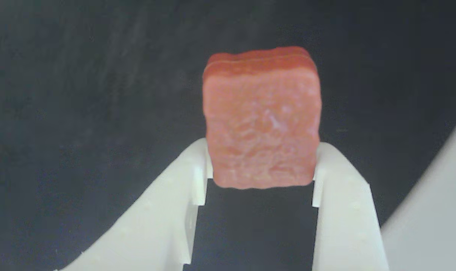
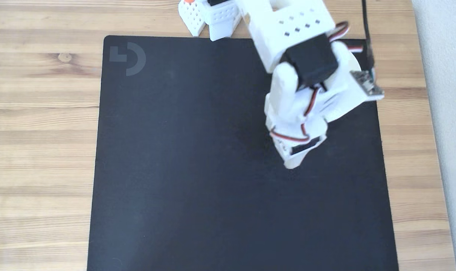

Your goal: Pick up the toy and place it on the plate

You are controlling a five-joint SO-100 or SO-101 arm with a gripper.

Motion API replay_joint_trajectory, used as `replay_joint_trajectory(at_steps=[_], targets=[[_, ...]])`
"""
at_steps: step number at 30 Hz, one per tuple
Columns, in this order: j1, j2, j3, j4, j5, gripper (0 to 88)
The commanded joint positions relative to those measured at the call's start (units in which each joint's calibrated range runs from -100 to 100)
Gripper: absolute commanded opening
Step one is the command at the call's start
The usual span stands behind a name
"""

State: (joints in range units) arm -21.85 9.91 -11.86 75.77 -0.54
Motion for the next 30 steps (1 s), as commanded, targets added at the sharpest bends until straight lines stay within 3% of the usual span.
replay_joint_trajectory(at_steps=[1, 14, 30], targets=[[-5.3, -6.6, -1.6, -0.2, -3.3, 2.4], [-24.5, -3.9, 0.4, -0.7, -10.9, 2.4], [-25.4, -1.6, 12.6, 0.0, -12.2, 2.4]])
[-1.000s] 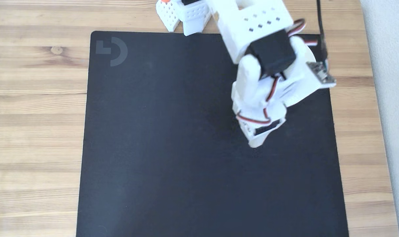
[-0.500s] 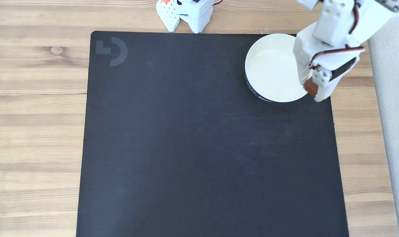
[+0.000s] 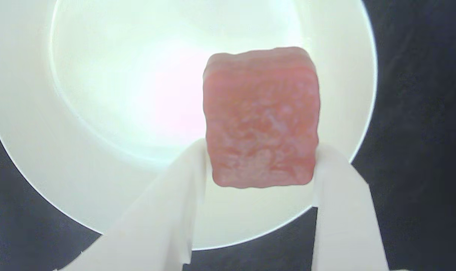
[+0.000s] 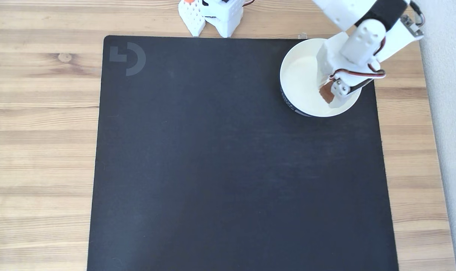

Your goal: Pick up the toy and place it on the plate

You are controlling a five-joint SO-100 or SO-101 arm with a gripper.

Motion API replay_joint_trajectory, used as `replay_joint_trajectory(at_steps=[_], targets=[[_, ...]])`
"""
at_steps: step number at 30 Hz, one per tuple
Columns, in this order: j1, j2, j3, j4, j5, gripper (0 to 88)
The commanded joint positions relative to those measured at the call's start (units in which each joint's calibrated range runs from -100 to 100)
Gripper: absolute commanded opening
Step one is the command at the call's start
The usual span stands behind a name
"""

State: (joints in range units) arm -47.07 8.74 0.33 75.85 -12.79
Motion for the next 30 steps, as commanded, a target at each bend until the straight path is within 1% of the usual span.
replay_joint_trajectory(at_steps=[1, 6, 10, 11, 12, 20, 22, 23, 24, 26, 30], targets=[[-0.2, -0.4, 0.6, -0.1, 0.0, 2.4], [0.5, -0.4, 0.6, -0.1, -2.1, 4.2], [0.7, -0.4, 0.6, -0.1, -1.6, 24.2], [0.6, -0.4, 0.6, -0.1, -1.6, 26.6], [0.5, -0.4, 0.6, -0.1, -1.6, 27.0], [0.9, -0.9, 0.3, -0.1, -1.7, 23.0], [2.9, -1.2, -0.9, -0.9, -2.1, 9.0], [3.7, -1.2, -2.1, -0.8, -2.1, 4.0], [4.5, -1.2, -3.3, -0.4, -2.1, 1.1], [6.7, -1.6, -7.5, 0.7, -1.6, 2.6], [9.6, -7.3, -8.4, 0.4, -1.5, 2.6]])
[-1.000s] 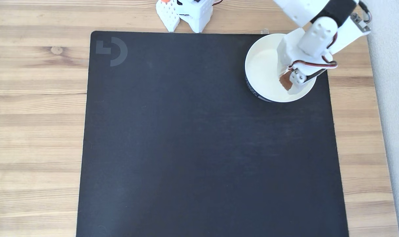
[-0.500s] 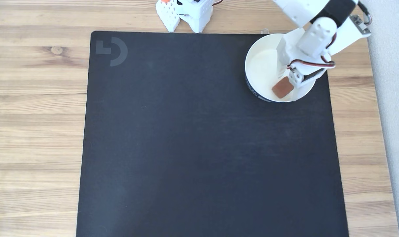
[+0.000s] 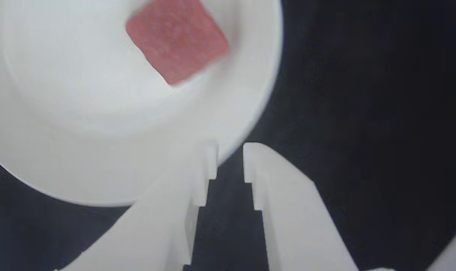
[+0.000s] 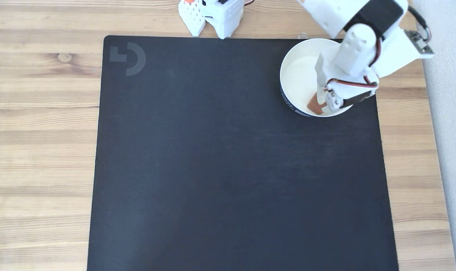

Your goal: Pick up the toy and place it on the plate

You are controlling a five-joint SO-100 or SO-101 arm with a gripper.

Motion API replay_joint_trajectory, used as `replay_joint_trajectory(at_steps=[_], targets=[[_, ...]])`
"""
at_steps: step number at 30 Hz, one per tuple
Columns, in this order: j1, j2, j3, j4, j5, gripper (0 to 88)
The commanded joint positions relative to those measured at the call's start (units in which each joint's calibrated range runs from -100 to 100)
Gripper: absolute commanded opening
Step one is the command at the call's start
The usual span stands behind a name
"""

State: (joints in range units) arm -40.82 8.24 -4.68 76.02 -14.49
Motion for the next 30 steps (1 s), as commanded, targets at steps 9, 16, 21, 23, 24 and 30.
replay_joint_trajectory(at_steps=[9, 16, 21, 23, 24, 30], targets=[[20.9, -27.7, 8.4, -5.3, 5.3, 2.4], [33.4, -45.9, 31.9, -15.2, 10.3, 2.3], [38.4, -56.6, 46.3, -21.9, 10.5, 2.2], [39.5, -59.5, 50.4, -23.8, 10.5, 2.2], [40.5, -62.3, 54.5, -25.8, 10.9, 2.2], [42.4, -72.3, 67.9, -29.2, 13.7, 2.1]])
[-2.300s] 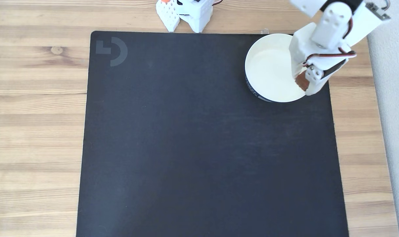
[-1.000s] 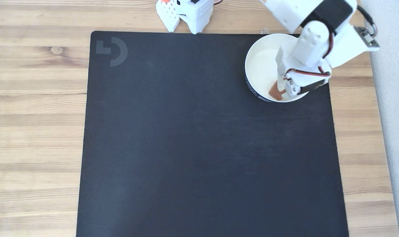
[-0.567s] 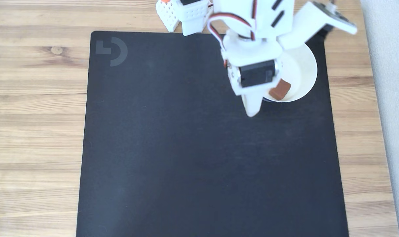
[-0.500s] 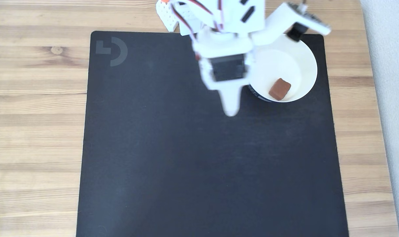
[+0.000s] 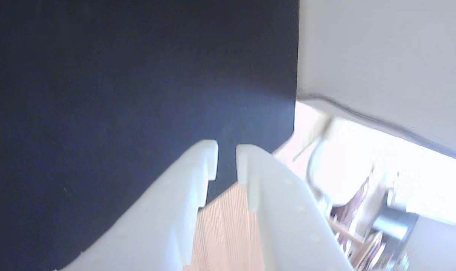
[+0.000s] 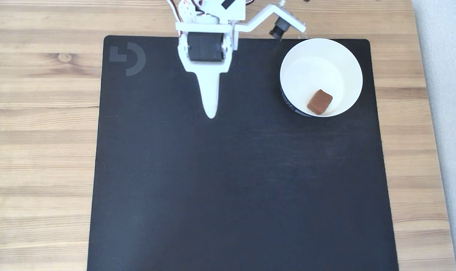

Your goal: Pick up the toy and place it on the plate

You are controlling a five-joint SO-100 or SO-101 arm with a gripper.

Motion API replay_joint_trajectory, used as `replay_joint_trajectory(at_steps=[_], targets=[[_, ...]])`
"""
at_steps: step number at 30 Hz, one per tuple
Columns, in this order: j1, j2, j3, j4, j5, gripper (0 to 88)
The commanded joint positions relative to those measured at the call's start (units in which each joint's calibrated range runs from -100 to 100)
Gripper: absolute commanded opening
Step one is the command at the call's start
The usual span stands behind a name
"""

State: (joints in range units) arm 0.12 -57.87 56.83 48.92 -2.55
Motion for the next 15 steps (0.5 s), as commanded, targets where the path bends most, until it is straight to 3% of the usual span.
replay_joint_trajectory(at_steps=[1, 15], targets=[[1.4, -7.7, 8.6, -2.1, 2.2, 2.1], [1.4, -27.5, 32.9, -2.3, 2.3, 2.1]])
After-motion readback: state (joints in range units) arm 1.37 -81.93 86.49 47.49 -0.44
